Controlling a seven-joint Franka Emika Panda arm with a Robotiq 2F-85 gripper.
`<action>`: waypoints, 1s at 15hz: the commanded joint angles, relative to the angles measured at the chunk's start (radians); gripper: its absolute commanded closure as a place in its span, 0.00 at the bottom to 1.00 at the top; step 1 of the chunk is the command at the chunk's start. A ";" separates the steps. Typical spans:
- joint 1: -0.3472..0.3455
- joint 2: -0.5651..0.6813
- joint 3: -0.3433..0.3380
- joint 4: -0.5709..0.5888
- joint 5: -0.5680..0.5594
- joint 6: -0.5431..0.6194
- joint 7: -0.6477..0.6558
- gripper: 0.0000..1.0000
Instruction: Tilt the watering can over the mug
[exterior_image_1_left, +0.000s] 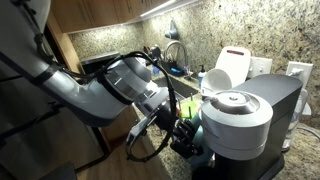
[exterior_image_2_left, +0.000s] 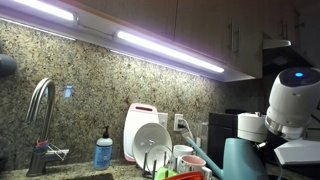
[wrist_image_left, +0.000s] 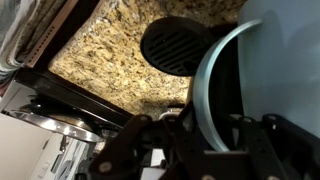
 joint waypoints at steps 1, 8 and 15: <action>-0.020 0.013 -0.003 0.016 -0.023 -0.065 0.046 0.98; -0.002 0.049 0.020 0.023 0.001 -0.130 0.109 0.98; -0.007 0.071 0.033 0.027 0.061 -0.137 0.071 0.66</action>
